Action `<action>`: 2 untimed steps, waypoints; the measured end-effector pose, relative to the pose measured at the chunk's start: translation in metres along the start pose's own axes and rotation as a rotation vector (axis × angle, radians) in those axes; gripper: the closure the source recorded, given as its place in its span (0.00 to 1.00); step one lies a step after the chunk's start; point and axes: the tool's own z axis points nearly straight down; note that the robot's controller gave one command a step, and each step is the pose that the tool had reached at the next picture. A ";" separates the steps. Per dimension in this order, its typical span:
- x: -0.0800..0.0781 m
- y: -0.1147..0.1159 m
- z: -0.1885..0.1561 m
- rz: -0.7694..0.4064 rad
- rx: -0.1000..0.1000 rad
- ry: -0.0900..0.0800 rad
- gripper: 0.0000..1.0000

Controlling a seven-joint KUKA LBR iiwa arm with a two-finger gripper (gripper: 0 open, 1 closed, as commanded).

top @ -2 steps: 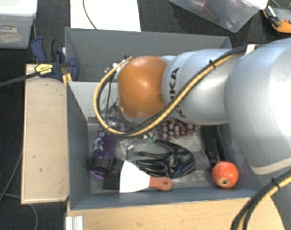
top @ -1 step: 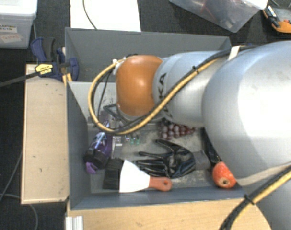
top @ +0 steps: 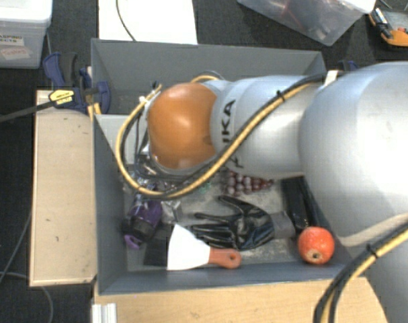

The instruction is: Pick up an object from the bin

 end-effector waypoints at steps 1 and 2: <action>0.012 -0.025 -0.025 0.313 0.006 0.005 0.00; 0.004 -0.021 -0.004 -0.592 0.004 -0.008 1.00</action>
Offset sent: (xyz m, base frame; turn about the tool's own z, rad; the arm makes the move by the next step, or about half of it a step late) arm 0.0107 -0.0174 -0.0069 -0.7422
